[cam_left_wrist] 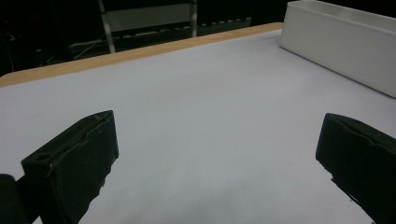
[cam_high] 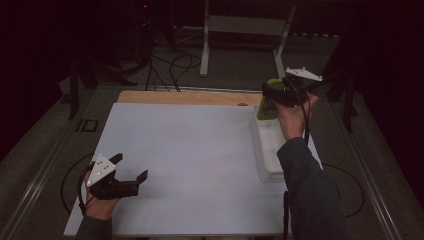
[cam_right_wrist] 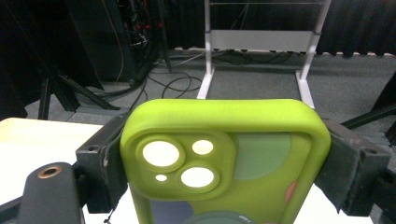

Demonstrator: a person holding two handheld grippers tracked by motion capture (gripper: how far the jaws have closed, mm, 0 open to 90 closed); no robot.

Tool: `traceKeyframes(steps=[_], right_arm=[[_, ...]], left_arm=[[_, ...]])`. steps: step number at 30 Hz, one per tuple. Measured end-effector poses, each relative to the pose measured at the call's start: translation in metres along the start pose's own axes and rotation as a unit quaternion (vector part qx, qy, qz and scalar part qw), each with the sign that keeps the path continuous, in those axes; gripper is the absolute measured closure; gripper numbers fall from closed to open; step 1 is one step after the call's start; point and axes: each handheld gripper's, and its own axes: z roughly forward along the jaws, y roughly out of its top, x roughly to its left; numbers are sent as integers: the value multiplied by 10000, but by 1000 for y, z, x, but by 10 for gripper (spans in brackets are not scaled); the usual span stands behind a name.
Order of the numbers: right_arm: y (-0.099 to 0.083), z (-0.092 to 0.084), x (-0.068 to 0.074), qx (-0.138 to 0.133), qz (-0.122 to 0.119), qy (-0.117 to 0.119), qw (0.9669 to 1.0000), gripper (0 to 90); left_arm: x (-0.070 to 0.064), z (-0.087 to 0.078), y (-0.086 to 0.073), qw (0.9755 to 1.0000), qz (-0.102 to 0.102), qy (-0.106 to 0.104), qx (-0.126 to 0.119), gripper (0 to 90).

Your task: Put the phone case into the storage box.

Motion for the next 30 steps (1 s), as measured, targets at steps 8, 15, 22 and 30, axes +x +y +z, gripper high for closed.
traceKeyframes(steps=[8, 15, 22, 30], right_arm=[[-2, 6, -3, 17, 10, -123, 9999, 158], [-3, 10, -6, 43, 37, -189, 9998, 157], [-3, 14, -7, 37, 60, -213, 9997, 158], [-5, 19, -9, 56, 62, -271, 9996, 157]], left_arm=[[-4, -1, -4, 9999, 103, 46, -26, 0], [-2, -4, -9, 9999, 101, 84, -37, 0], [1, -8, -14, 9998, 54, 149, -83, 0], [2, -11, -18, 9998, 63, 175, -78, 0]])
